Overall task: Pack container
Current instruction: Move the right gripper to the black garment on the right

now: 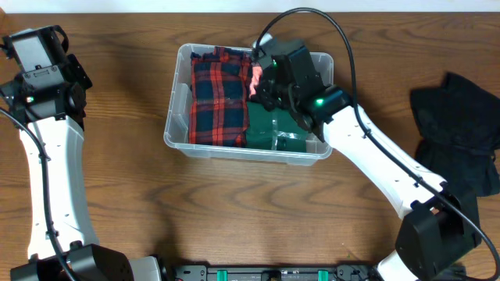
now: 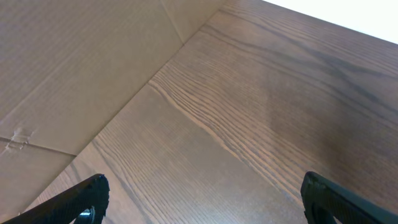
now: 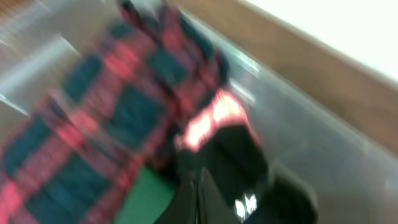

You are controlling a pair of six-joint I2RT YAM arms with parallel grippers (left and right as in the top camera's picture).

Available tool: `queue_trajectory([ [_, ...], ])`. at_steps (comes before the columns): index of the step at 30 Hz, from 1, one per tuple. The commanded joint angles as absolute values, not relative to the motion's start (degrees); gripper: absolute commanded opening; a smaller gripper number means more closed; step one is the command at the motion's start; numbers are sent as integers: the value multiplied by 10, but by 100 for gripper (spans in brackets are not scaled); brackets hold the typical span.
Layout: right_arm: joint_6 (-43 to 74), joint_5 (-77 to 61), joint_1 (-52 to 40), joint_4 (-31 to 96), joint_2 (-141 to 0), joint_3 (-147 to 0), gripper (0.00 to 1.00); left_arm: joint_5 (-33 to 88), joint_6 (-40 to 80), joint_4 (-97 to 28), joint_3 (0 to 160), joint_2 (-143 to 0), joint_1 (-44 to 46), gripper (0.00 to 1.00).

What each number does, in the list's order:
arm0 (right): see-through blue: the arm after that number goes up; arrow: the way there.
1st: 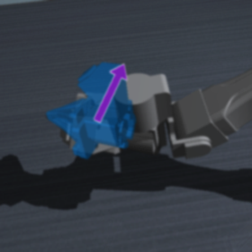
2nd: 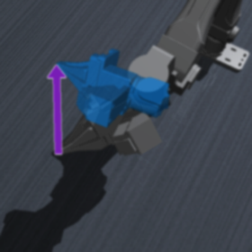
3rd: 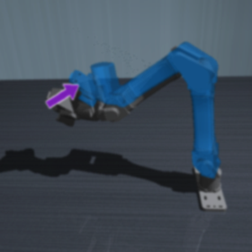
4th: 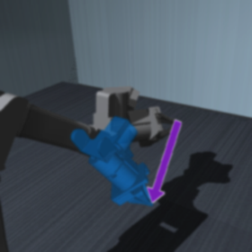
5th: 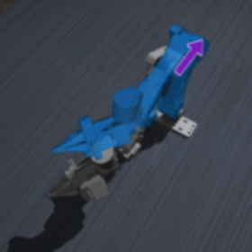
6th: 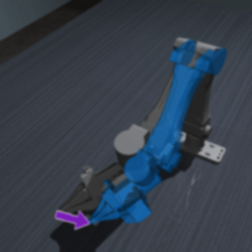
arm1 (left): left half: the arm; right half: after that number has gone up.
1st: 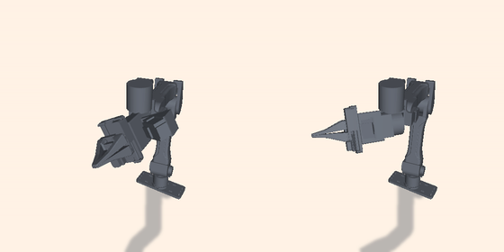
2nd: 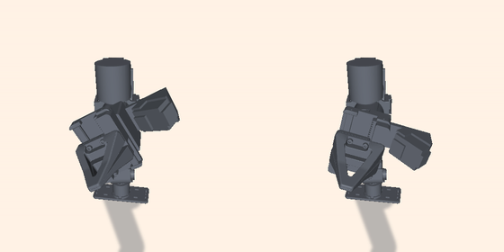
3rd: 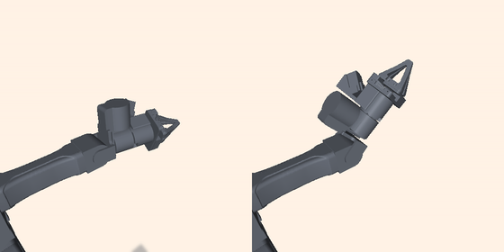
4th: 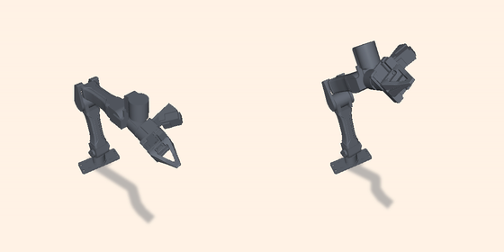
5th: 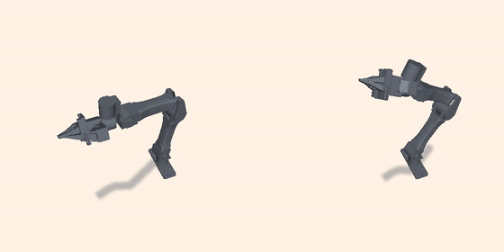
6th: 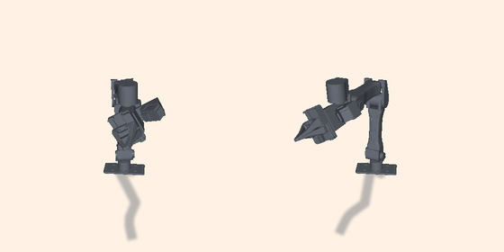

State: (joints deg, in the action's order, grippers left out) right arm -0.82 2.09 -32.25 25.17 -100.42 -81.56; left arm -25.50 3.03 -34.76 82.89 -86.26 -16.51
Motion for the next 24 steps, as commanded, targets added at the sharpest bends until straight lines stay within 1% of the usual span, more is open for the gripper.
queue_trajectory([
  [1, 61, 73, -296, 285, -997, -815, 1, -260, 37, -349, 826, -865, -168, 98],
  [6, 124, 70, -231, 364, -966, -815, 1, -260, 37, -349, 826, -865, -168, 98],
  [9, 128, 71, -178, 408, -945, -815, 1, -260, 37, -349, 826, -865, -168, 98],
  [16, 132, 75, 18, 520, -925, -814, 1, -260, 37, -349, 826, -865, -168, 98],
  [21, 201, 75, 159, 552, -925, -807, 1, -260, 37, -349, 826, -865, -168, 98],
  [24, 216, 75, 234, 560, -925, -804, 1, -260, 37, -349, 826, -865, -168, 98],
])
